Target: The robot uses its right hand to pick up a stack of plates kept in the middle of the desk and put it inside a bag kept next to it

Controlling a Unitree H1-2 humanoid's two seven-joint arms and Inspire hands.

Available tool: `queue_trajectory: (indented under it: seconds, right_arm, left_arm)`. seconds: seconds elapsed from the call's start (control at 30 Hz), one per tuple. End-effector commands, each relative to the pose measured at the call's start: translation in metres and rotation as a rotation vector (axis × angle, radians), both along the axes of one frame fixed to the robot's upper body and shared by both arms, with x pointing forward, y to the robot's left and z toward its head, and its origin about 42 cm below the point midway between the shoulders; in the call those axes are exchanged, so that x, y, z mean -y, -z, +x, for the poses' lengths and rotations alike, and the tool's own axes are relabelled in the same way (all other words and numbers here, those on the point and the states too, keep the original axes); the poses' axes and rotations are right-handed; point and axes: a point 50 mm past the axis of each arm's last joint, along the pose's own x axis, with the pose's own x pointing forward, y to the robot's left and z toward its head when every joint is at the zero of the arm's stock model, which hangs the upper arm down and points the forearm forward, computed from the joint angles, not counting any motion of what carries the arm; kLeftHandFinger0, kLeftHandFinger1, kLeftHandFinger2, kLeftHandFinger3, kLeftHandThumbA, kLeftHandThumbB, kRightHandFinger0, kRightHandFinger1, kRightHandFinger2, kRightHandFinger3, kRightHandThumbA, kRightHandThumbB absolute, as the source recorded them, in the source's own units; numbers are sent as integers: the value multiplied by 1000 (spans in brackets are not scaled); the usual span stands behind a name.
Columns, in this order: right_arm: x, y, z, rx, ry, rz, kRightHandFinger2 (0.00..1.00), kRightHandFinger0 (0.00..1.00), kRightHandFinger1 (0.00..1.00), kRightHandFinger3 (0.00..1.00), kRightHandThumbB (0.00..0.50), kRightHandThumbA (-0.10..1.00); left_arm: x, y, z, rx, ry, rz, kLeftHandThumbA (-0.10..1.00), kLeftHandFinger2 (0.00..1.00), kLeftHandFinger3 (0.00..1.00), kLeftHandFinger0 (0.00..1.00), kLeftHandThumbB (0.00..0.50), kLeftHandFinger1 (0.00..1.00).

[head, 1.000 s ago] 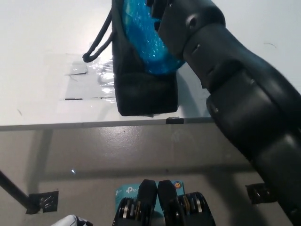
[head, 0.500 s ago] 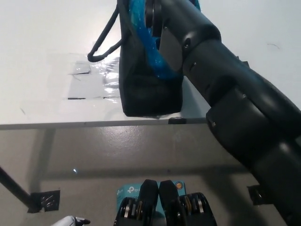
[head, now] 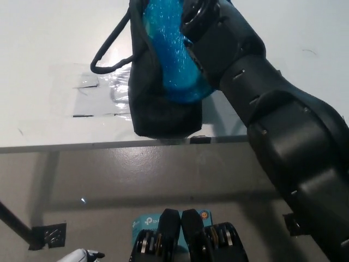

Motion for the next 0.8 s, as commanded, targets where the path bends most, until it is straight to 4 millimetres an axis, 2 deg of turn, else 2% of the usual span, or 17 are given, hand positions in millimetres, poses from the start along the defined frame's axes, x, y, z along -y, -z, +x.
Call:
queue_trajectory:
  seconds: [0.0,0.03,0.13,0.17,0.2,0.23,0.27,0.33,0.37,0.47,0.5,0.53,0.57,0.63,0.7,0.73,0.77]
  right_arm:
    - [-19,3,-8,31,1,70,472,0,142,647,169,-100]
    - [-17,5,-7,37,7,60,454,0,125,641,163,-100]
    - [-17,0,-7,65,13,15,376,0,51,513,145,-100]
    - [-18,-2,-7,73,12,-8,339,0,2,543,153,-100]
    - [-20,-6,-8,93,2,-38,316,0,0,475,124,-100]
    - [-22,-11,-8,110,-14,-57,407,0,34,373,78,-100]
    - [-23,-13,-8,112,-14,-54,424,0,43,335,64,-100]
    - [-23,-16,-8,126,-20,-66,441,0,61,342,58,-100]
    - [-23,-17,-8,129,-19,-75,433,0,49,346,75,-100]
    - [-21,-17,-8,145,-9,-163,403,0,43,254,106,-100]
    - [-20,-18,-7,169,-21,-246,429,0,48,402,124,-100]
    - [-20,-18,-7,189,-22,-277,439,0,51,453,125,-100]
    - [-17,-18,-6,214,-38,-288,439,0,51,435,55,-100]
    - [-13,-22,-4,195,-29,-395,451,0,73,370,67,-100]
    - [-9,-26,-2,151,-8,-426,520,0,158,455,82,-100]
    - [-7,-26,-2,137,-8,-444,557,0,178,565,123,-100]
    - [-6,-26,-1,134,-10,-444,553,0,151,598,147,-100]
  left_arm:
    - [-3,-7,2,25,-13,4,-100,880,907,791,4,823]
    - [0,-7,1,23,-5,5,-100,887,914,796,3,830]
    - [4,-9,1,32,-13,-8,-100,877,911,764,6,808]
    - [5,-9,1,34,-11,-6,-100,877,909,764,6,808]
    - [5,-10,1,41,-3,-4,-100,863,892,750,13,796]
    - [5,-11,1,46,0,-2,-100,847,873,739,6,786]
    - [5,-11,1,49,0,3,-100,843,865,742,13,785]
    - [6,-11,2,49,4,6,-100,850,863,759,10,797]
    - [6,-12,2,48,2,5,-100,867,862,790,15,822]
    - [7,-11,1,45,-1,1,-100,882,849,803,9,833]
    - [7,-12,1,46,1,7,-100,885,852,804,12,835]
    - [7,-12,1,48,0,6,-100,885,853,804,12,834]
    - [7,-13,1,50,8,5,-100,885,859,804,12,833]
    - [7,-13,1,49,2,0,-100,873,856,784,14,815]
    - [7,-12,2,43,8,9,-100,867,862,795,11,821]
    - [7,-12,3,39,11,12,-100,875,872,805,15,829]
    - [7,-12,3,38,9,9,-100,875,873,805,15,829]
